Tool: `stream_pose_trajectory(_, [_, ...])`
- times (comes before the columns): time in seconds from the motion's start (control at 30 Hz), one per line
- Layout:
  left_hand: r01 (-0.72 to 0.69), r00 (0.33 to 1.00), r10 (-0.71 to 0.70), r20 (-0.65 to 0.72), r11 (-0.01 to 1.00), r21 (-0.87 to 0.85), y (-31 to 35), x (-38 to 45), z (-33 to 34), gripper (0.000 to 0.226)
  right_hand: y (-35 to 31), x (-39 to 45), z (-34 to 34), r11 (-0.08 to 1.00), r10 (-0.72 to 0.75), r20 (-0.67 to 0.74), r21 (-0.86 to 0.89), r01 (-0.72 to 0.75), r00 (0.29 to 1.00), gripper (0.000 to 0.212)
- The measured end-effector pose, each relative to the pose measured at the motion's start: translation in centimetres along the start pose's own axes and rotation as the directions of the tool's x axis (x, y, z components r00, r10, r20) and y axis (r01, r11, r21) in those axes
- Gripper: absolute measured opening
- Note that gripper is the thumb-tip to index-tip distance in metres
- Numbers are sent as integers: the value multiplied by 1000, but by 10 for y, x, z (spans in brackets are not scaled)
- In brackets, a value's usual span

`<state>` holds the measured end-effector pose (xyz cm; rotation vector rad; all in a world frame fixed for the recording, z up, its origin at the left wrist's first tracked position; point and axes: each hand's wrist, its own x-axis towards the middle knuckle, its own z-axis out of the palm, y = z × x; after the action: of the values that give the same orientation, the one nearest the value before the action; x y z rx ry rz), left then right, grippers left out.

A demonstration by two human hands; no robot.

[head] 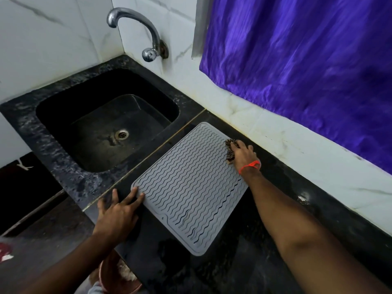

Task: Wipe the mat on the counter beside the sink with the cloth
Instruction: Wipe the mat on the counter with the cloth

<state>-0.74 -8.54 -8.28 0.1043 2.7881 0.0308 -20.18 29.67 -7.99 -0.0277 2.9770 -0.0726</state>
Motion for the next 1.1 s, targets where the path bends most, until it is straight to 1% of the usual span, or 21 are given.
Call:
stream_pose_trajectory(0.03, [3,1000,-3,1,1000,5,1,0,-1,70,-11,-5,2,999,-42,-32,20,42,999,58])
stream_pose_trajectory(0.1, [-3,1000,3,-3,1000,6,2,-1,-2,70,-29,-21,11,982,-185,-76,25,188,980,54])
stream_pose_trajectory(0.2, [16,1000,-16,24,1000,-17,3,-1,-3,69,-51,-48,17,965,-243,-42,94,246,969,48])
stream_pose_trajectory(0.23, [21,999,-20,26,999,-29,2,-1,-3,68,-61,-61,19,951,-297,-12,87,297,955,48])
stream_pose_trajectory(0.33, [15,1000,-15,9,998,-53,2,-1,-1,68,-92,-114,33,854,-515,9,94,512,857,56])
stream_pose_trajectory(0.4, [22,1000,-21,13,998,-56,2,-1,0,68,-105,-143,43,765,-639,6,115,634,769,61])
stream_pose_trajectory(0.43, [23,1000,-22,13,998,-53,2,-1,1,68,-106,-152,46,719,-691,-4,98,688,723,63])
stream_pose_trajectory(0.5, [21,1000,-20,6,999,-48,0,0,2,68,-96,-155,48,647,-762,-42,10,763,646,65])
stream_pose_trajectory(0.53, [17,1000,-17,6,999,-45,-1,0,3,68,-84,-151,46,625,-780,-62,-48,779,622,62])
stream_pose_trajectory(0.57, [15,1000,-14,11,999,-35,-1,1,3,69,-70,-142,42,618,-786,-72,-96,780,614,56])
stream_pose_trajectory(0.6, [14,1000,-13,19,1000,-22,-1,1,3,69,-54,-131,37,631,-775,-90,-140,763,625,51])
stream_pose_trajectory(0.63, [13,1000,-13,25,1000,-10,-1,1,3,70,-36,-117,31,662,-748,-97,-186,726,657,52])
stream_pose_trajectory(0.7, [16,999,-15,33,1000,-5,0,2,3,70,-2,-86,16,749,-648,-99,-264,608,755,65])
stream_pose_trajectory(0.77, [23,999,-23,36,1000,-10,2,1,3,70,28,-58,4,828,-527,-72,-269,492,847,74])
stream_pose_trajectory(0.83, [23,999,-23,32,1000,-18,3,0,3,70,53,-37,-6,892,-379,-4,-266,364,925,70])
stream_pose_trajectory(0.87, [26,999,-25,33,999,-23,3,0,2,70,64,-27,-9,922,-298,-8,-260,286,954,64])
stream_pose_trajectory(0.93, [30,999,-29,41,999,-23,2,1,1,70,75,-16,-13,973,-112,-18,-207,106,994,56])
stream_pose_trajectory(1.0, [31,999,-30,41,999,-20,2,1,1,69,75,-14,-12,995,35,-31,-95,-38,999,57])
stream_pose_trajectory(1.03, [32,999,-31,34,999,-27,2,1,0,69,72,-17,-11,998,53,-52,-44,-55,997,58])
stream_pose_trajectory(1.1, [36,999,-35,15,998,-54,3,2,0,68,65,-24,-5,999,45,-84,11,-44,995,60])
